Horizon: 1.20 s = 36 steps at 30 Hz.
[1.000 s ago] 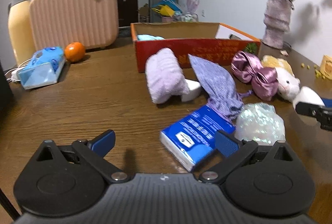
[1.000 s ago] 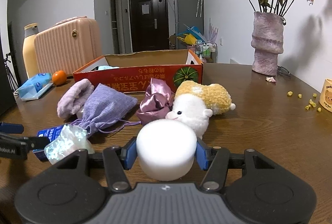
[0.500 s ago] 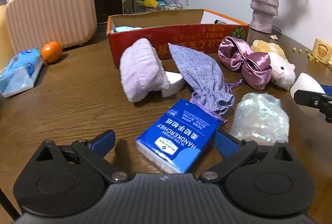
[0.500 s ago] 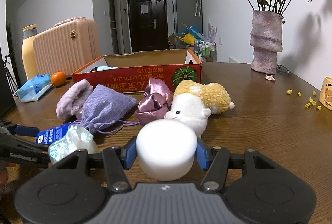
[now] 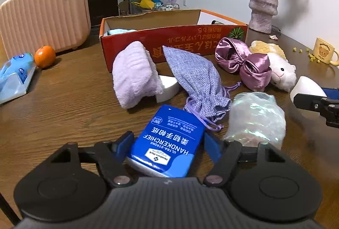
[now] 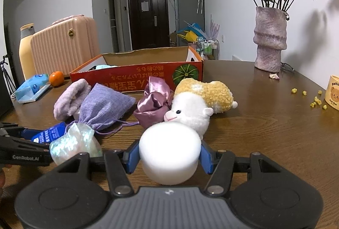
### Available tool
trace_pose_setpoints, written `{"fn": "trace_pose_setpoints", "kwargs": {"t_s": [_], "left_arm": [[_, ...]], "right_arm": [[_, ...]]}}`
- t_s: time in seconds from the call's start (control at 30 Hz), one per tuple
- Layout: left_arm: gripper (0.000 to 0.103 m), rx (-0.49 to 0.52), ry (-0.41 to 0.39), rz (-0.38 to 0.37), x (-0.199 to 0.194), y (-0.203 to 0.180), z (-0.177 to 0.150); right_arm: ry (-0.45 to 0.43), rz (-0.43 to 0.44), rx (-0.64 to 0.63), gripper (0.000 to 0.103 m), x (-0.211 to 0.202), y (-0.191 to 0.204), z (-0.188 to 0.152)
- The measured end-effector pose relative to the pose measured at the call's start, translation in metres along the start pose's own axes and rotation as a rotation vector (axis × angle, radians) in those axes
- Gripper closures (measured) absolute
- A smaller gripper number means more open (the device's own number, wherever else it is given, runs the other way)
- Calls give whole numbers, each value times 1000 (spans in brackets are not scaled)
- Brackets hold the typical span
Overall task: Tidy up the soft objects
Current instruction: 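Close left gripper on handkerchief pack while right gripper holds white sponge, then lift and carry handkerchief pack and white sponge with both grippers over the box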
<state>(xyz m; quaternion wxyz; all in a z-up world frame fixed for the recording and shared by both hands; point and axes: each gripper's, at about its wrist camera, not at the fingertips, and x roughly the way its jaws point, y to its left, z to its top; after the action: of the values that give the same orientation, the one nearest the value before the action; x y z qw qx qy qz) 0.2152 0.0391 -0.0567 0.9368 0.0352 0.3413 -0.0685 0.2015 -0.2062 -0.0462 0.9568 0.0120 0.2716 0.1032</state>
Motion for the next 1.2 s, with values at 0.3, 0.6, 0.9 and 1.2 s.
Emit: {"fn": "trace_pose_setpoints", "kwargs": {"t_s": [0.3, 0.6, 0.9, 1.2], "left_arm": [[49, -41, -20, 38, -5, 8, 2], [50, -64, -68, 61, -18, 9, 0], [50, -96, -152, 88, -40, 11, 0], [50, -154, -207, 92, -56, 18, 2]], "right_arm": [[0, -1, 7, 47, 1, -2, 0], [-4, -5, 14, 47, 1, -3, 1], [-26, 11, 17, 47, -3, -3, 2], [-73, 28, 14, 47, -10, -2, 2]]}}
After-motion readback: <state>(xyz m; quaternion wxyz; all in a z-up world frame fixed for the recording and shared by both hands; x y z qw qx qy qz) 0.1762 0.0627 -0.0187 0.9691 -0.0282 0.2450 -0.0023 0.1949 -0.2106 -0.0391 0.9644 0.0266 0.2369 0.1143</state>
